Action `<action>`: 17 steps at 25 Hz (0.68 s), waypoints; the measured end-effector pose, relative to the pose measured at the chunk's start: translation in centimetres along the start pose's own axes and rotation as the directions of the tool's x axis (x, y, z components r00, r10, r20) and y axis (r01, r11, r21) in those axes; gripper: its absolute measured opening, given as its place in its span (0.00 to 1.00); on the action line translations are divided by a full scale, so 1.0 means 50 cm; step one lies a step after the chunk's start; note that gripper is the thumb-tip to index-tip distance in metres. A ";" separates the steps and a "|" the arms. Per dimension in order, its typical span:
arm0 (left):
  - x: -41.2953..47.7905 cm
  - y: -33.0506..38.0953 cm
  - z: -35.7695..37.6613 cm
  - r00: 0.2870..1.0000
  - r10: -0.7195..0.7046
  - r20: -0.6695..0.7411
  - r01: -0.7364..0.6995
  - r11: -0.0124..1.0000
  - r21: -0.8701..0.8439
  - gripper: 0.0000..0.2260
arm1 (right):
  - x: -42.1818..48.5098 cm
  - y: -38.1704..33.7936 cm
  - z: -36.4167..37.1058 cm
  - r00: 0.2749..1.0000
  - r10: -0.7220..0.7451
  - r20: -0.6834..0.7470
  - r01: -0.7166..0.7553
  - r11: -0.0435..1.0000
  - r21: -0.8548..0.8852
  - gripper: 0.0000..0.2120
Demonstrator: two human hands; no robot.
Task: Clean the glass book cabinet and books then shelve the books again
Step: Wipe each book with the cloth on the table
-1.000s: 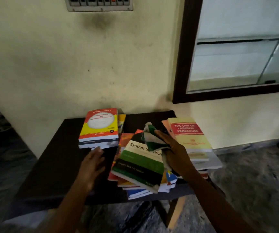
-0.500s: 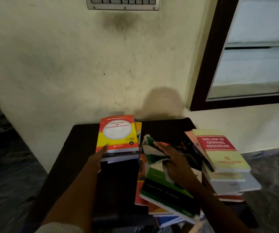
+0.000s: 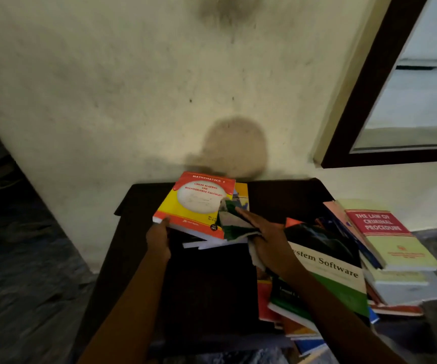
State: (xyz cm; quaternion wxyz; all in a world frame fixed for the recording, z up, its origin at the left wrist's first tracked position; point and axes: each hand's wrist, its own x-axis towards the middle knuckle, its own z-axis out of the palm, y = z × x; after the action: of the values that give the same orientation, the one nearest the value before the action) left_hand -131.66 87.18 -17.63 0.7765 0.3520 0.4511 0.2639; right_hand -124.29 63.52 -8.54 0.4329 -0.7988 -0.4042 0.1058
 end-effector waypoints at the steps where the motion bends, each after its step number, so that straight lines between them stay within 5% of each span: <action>1: -0.006 0.014 -0.010 0.999 0.042 0.022 -0.040 0.995 -0.091 0.18 | 0.007 -0.002 0.011 1.000 0.006 0.008 -0.006 1.000 0.015 0.23; 6: -0.099 0.020 -0.183 0.991 0.132 0.039 -0.111 0.933 -0.341 0.10 | 0.042 -0.057 0.053 0.989 -0.021 0.147 0.004 0.993 0.115 0.24; 11: -0.201 -0.067 -0.388 0.977 -0.077 -0.200 -0.021 0.896 -0.444 0.25 | 0.094 -0.092 0.177 0.933 -0.191 0.305 0.121 0.965 0.234 0.28; 17: -0.237 -0.127 -0.419 0.910 -0.128 -0.394 0.006 0.955 -0.296 0.06 | 0.144 -0.092 0.353 0.803 -0.314 0.507 0.216 0.946 0.243 0.28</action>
State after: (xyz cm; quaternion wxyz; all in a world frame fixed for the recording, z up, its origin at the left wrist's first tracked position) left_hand -154.99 81.12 -23.76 0.7164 0.1563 0.5723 0.3673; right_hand -131.30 80.92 -14.31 0.3798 -0.6313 -0.6065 0.2990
